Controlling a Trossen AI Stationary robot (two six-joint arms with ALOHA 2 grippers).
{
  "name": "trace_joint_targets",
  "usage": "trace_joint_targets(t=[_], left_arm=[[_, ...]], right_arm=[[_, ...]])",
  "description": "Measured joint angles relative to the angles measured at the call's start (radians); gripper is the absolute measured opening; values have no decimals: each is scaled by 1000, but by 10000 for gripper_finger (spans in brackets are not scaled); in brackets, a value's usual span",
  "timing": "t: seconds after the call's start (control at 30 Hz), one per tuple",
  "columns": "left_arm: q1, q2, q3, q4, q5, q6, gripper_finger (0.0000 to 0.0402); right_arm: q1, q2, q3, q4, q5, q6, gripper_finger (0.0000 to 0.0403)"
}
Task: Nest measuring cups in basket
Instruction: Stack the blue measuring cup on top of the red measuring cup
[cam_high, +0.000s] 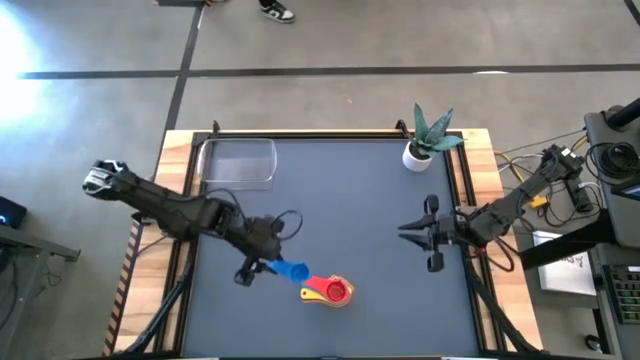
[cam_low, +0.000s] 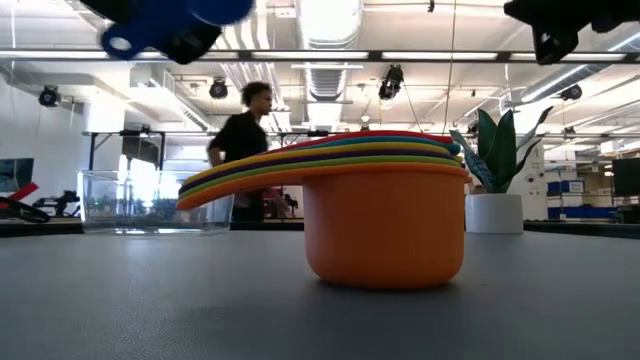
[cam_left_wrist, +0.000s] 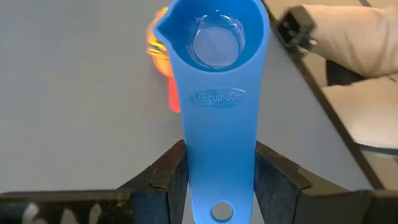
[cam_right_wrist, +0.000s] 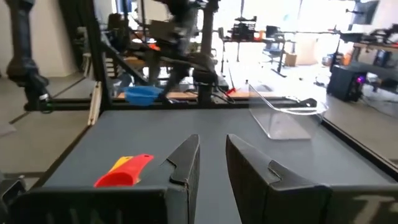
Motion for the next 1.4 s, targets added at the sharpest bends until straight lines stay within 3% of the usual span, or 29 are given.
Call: trace_joint_targets(t=[0.13, 0.3, 1.0, 1.23, 1.4], left_arm=[[-85, 0, -9, -1, -10, -35, 127], [-151, 0, -42, 64, -100, -49, 127], [-102, 109, -50, 325, -96, 27, 127], [-70, 178, -50, 444, -27, 53, 128], [-53, 223, -13, 433, -15, 88, 134]], right_arm=[[0, 1, -25, 25, 30, 46, 68], [0, 2, -60, 94, 43, 56, 68], [0, 30, -64, 116, 73, 83, 68], [0, 71, -64, 116, 73, 123, 68], [0, 88, -64, 115, 73, 127, 68]])
